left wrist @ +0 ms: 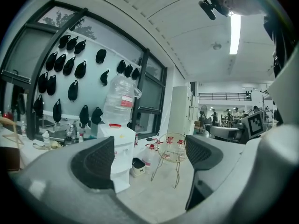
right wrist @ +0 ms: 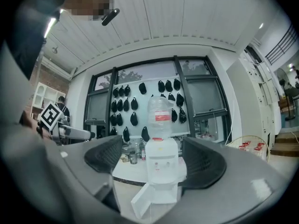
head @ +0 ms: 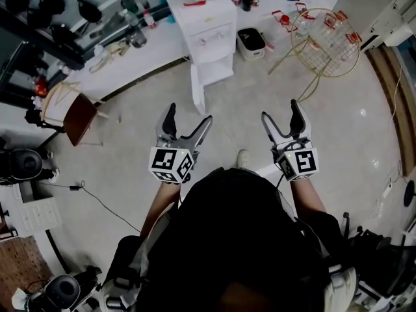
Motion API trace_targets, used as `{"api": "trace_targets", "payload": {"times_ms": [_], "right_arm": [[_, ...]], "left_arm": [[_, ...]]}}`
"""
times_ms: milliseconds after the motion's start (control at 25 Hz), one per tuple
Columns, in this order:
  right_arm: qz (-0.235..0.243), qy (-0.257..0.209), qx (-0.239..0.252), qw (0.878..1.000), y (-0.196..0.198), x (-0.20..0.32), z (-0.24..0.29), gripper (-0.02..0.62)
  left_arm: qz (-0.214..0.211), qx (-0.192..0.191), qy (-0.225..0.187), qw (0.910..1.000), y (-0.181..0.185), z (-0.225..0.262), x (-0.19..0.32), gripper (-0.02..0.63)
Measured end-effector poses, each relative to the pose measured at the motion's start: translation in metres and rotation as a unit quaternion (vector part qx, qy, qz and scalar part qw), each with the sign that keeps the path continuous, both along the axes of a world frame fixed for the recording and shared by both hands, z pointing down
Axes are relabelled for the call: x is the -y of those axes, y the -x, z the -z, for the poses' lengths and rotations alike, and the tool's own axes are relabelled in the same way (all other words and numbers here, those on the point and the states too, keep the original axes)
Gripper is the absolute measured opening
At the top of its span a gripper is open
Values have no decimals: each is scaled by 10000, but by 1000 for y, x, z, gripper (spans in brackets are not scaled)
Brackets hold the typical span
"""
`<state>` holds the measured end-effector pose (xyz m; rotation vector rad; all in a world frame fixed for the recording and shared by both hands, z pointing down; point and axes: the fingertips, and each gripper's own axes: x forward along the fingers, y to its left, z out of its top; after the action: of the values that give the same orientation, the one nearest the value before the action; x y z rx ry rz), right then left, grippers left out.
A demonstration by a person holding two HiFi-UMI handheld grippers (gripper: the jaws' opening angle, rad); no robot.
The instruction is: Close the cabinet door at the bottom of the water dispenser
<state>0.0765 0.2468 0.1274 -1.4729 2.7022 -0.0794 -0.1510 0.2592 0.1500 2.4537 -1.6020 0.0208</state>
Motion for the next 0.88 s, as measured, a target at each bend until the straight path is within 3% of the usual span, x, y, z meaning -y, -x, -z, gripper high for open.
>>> {"api": "trace_targets", "payload": {"times_ms": [520,880], "right_arm": [[345,194,135,9991,-56,86,-4,385],[509,484,-18,9975,-66,114,-32,385]], "left_arm": [[197,7,294,9994,-62,-17,72,476],[376,-19,579,9976,-68,-40,88,476]]}}
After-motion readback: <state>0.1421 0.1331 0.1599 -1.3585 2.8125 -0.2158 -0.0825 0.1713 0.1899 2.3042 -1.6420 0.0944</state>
